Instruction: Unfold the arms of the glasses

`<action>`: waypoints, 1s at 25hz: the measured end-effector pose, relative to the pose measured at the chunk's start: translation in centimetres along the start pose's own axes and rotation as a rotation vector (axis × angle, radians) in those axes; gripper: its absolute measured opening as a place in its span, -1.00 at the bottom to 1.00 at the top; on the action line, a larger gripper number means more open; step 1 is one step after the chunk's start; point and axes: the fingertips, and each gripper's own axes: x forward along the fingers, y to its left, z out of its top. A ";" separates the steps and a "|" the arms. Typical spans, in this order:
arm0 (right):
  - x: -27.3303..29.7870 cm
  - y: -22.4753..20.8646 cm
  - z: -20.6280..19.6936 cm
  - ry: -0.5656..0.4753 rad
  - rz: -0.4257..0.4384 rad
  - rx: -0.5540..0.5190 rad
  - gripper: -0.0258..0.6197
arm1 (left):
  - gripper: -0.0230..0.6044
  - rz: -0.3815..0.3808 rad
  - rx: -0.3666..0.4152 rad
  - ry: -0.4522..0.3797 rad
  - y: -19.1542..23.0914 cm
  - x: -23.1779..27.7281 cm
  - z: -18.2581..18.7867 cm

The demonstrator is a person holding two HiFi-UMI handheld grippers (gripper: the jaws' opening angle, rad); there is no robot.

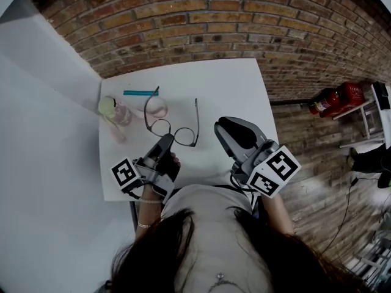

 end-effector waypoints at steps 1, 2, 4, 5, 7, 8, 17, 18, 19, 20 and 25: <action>0.0 -0.1 -0.1 0.002 -0.006 -0.003 -0.75 | -0.86 -0.004 -0.004 -0.001 0.0 -0.1 0.1; 0.1 -0.3 -0.3 0.006 -0.015 -0.009 -0.75 | -0.86 -0.009 -0.008 0.000 0.0 -0.1 0.1; 0.1 -0.8 -0.7 0.020 -0.043 -0.033 -0.75 | -0.86 -0.017 -0.012 0.004 -0.1 0.0 0.1; 0.1 -1.1 -0.9 0.031 -0.061 -0.049 -0.76 | -0.86 -0.019 -0.013 0.007 -0.2 0.0 0.0; 0.0 -1.8 -1.3 0.052 -0.097 -0.079 -0.77 | -0.86 -0.024 -0.017 0.013 -0.3 0.1 -0.2; 0.0 -2.1 -1.6 0.060 -0.113 -0.087 -0.79 | -0.86 -0.027 -0.021 0.016 -0.4 0.2 -0.2; -0.6 -6.6 -5.1 0.197 -0.317 -0.065 -0.91 | -0.86 -0.036 -0.032 0.037 -0.6 0.3 -0.5; -0.6 -6.7 -5.4 0.208 -0.322 -0.064 -0.91 | -0.86 -0.038 -0.033 0.038 -0.6 0.3 -0.5; -0.6 -6.8 -5.5 0.215 -0.322 -0.062 -0.91 | -0.86 -0.039 -0.033 0.038 -0.7 0.3 -0.5; -0.6 -6.8 -5.6 0.218 -0.321 -0.060 -0.91 | -0.86 -0.041 -0.033 0.039 -0.7 0.3 -0.4; -0.3 -6.7 -6.1 0.236 -0.320 -0.086 -0.91 | -0.86 -0.046 -0.034 0.045 -1.0 0.3 -0.6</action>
